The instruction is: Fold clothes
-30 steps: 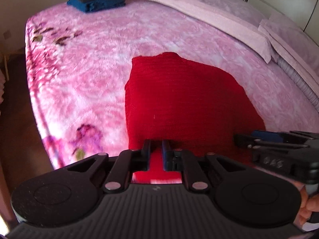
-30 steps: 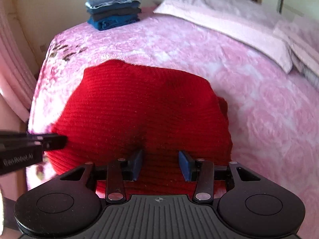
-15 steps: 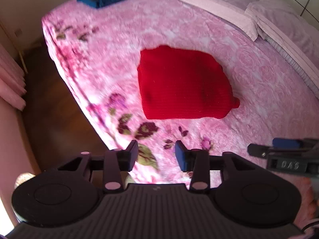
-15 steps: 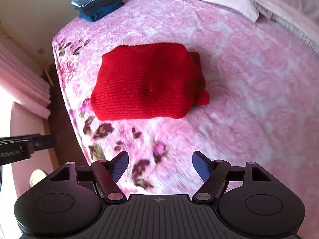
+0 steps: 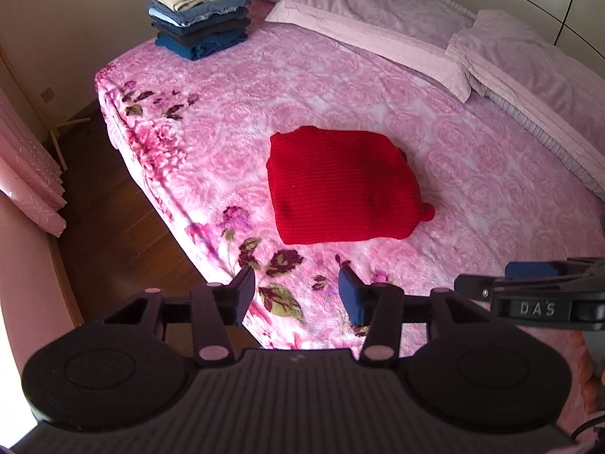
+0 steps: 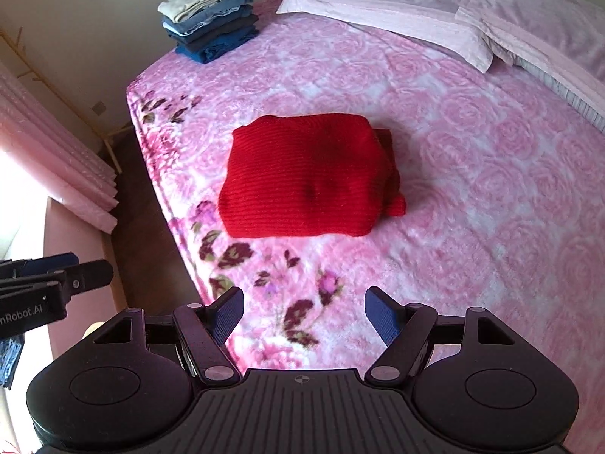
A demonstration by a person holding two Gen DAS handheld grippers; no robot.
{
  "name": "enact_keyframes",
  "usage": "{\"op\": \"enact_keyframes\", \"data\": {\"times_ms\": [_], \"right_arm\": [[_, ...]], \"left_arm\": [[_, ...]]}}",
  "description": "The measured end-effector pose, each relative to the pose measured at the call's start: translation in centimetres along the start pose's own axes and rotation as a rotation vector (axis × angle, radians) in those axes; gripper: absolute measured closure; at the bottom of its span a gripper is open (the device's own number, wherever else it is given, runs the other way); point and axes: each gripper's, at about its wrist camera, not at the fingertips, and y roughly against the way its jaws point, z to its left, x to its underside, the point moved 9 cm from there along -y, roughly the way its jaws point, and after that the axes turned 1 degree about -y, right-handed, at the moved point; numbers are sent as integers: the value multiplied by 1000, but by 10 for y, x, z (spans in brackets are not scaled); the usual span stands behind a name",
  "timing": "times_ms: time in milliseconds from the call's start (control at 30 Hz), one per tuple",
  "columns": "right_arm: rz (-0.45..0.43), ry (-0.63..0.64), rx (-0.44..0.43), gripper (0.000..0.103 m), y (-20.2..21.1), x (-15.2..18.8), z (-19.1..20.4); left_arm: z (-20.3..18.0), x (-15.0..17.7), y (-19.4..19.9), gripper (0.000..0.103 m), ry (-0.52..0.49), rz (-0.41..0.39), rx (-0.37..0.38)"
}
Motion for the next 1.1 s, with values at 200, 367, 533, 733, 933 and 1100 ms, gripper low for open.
{"op": "enact_keyframes", "data": {"times_ms": [200, 367, 533, 733, 933, 1100], "right_arm": [[-5, 21, -9, 29, 6, 4, 6], [9, 9, -10, 29, 0, 5, 1], [41, -27, -34, 29, -15, 9, -13], [78, -146, -15, 29, -36, 6, -58], [65, -221, -39, 29, -61, -17, -93], [131, -347, -134, 13, -109, -30, -126]], "left_arm": [[0, -2, 9, 56, 7, -21, -9], [-1, 2, 0, 55, 19, 0, -4], [10, 9, -25, 50, 115, 38, 55], [42, 17, -70, 49, 315, 116, 155], [62, 0, -123, 42, 422, 115, 249], [79, -3, -200, 42, 574, 179, 358]]}}
